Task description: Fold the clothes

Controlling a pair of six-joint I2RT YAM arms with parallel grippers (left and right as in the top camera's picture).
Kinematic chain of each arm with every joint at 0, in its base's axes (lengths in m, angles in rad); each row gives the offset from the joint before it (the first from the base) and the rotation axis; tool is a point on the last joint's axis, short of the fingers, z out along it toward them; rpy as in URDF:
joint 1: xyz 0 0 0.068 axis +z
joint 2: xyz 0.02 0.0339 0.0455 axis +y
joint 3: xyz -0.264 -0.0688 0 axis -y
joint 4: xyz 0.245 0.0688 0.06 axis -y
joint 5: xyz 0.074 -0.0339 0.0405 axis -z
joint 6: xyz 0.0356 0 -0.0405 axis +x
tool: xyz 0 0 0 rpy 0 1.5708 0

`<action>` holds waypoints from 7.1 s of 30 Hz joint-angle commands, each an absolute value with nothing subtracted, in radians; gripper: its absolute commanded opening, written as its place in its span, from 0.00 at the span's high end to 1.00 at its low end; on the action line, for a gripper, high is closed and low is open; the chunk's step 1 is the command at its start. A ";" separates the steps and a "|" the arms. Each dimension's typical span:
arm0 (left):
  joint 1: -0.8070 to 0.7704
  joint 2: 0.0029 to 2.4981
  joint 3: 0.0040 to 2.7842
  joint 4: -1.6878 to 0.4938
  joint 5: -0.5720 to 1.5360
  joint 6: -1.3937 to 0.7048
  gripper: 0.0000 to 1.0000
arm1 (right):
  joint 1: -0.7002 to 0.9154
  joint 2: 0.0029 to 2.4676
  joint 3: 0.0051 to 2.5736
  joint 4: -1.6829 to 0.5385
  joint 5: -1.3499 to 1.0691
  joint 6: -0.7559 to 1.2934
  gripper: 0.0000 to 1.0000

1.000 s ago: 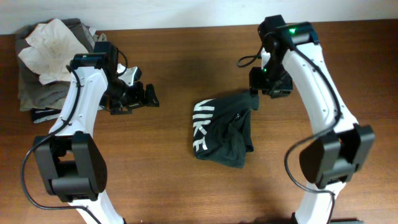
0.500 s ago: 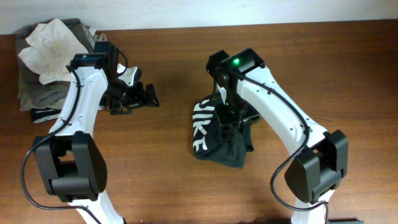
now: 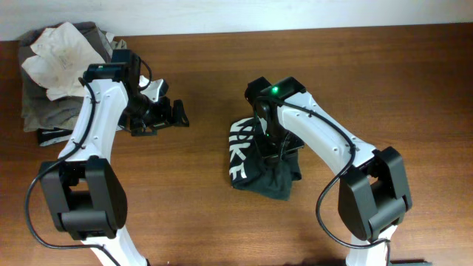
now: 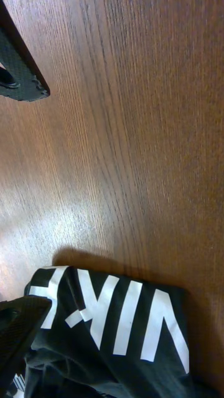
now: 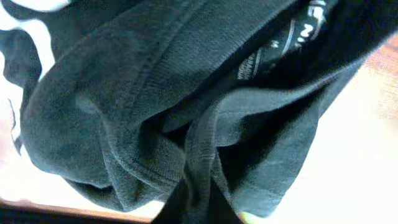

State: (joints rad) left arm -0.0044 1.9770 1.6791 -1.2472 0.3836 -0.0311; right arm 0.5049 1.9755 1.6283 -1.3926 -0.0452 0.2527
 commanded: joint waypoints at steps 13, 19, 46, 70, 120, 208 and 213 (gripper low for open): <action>-0.008 1.986 1.676 -1.246 0.376 -0.030 0.01 | 0.307 1.871 1.655 -1.567 0.091 0.305 0.96; -0.008 1.986 1.676 -1.245 0.376 -0.030 0.01 | 0.273 1.871 1.575 -1.572 0.093 0.304 0.88; -0.008 1.986 1.676 -1.245 0.376 -0.030 0.01 | 0.039 1.842 1.510 -1.425 -0.036 0.349 0.19; -0.008 1.986 1.676 -1.242 0.376 -0.030 0.01 | 0.125 2.049 1.356 -1.031 -0.902 -0.249 0.95; -0.013 1.986 1.676 -1.230 0.377 -0.030 0.01 | -0.081 2.052 1.153 -1.144 -0.878 -0.332 0.96; -0.229 2.340 1.834 -0.730 0.499 0.033 0.99 | -0.079 1.764 1.816 -1.557 -0.197 0.058 0.01; -0.161 2.340 1.939 -0.871 0.316 0.189 0.99 | -0.079 1.764 1.816 -1.557 -0.198 0.058 0.01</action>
State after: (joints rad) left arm -0.2031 2.3325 1.8824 -0.8429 0.4805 0.0326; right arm -0.0822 1.7683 1.8057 -1.5524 -0.2169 0.0525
